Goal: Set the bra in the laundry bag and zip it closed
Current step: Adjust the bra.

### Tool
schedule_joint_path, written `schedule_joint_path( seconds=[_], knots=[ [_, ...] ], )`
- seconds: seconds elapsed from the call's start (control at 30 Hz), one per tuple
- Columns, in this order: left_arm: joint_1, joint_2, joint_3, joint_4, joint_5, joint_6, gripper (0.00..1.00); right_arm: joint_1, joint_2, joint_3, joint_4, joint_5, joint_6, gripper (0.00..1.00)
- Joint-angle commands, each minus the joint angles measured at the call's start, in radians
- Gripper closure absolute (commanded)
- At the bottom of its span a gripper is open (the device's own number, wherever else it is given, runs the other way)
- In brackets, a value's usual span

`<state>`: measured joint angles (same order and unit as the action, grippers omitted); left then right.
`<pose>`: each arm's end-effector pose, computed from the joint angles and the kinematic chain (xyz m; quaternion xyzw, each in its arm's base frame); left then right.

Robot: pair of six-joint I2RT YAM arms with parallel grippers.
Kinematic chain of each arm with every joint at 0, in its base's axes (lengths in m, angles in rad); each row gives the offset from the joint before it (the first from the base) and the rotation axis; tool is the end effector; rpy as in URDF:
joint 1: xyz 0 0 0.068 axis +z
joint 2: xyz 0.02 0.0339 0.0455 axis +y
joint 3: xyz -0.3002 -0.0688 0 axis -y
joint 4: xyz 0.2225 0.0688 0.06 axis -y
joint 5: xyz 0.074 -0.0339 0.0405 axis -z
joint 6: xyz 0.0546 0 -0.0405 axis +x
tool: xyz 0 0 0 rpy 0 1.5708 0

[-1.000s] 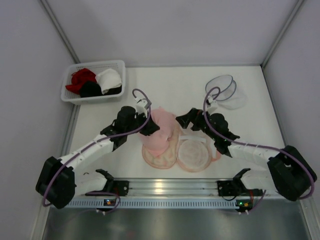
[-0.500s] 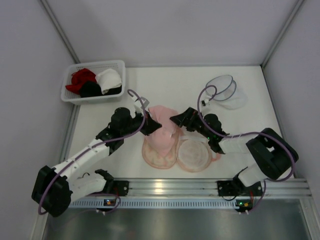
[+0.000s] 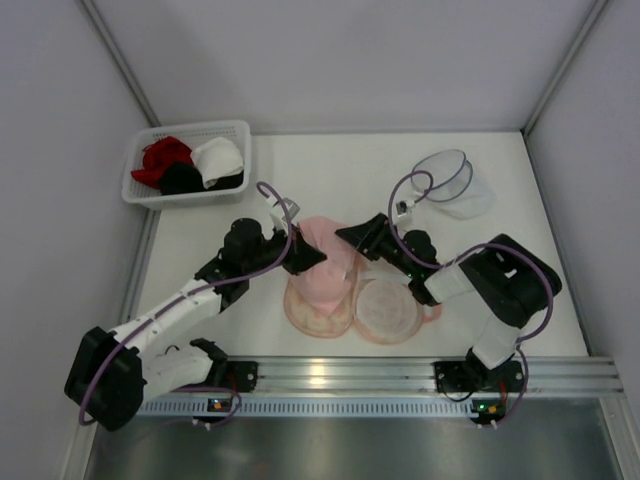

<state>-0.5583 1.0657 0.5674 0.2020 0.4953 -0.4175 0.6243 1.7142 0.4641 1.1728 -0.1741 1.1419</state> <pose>0.1691 -0.1362 0.2869 0.2003 0.7670 -0.4444 0.4172 0.2520 0.1932 0.2085 0.1300 0.7219 0.5634 0.3802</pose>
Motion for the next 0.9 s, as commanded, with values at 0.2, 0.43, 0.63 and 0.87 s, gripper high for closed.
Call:
schedule_joint_path(
  seconds=[0.2,0.43,0.63,0.87],
  knots=[
    [-0.003,0.023,0.029,0.009,-0.030,-0.044,0.97,0.000,-0.089,0.007,0.207,0.016,-0.088,1.00],
    [-0.003,-0.022,0.262,-0.197,-0.112,-0.053,0.97,0.002,-0.310,0.082,-0.340,0.056,-0.368,0.48],
    [-0.002,-0.041,0.377,-0.262,-0.161,-0.063,0.97,0.000,-0.583,0.188,-0.864,0.255,-0.563,0.15],
    [-0.003,0.046,0.566,-0.383,-0.084,-0.090,0.96,-0.005,-0.771,0.311,-1.104,0.436,-0.758,0.11]
  ],
)
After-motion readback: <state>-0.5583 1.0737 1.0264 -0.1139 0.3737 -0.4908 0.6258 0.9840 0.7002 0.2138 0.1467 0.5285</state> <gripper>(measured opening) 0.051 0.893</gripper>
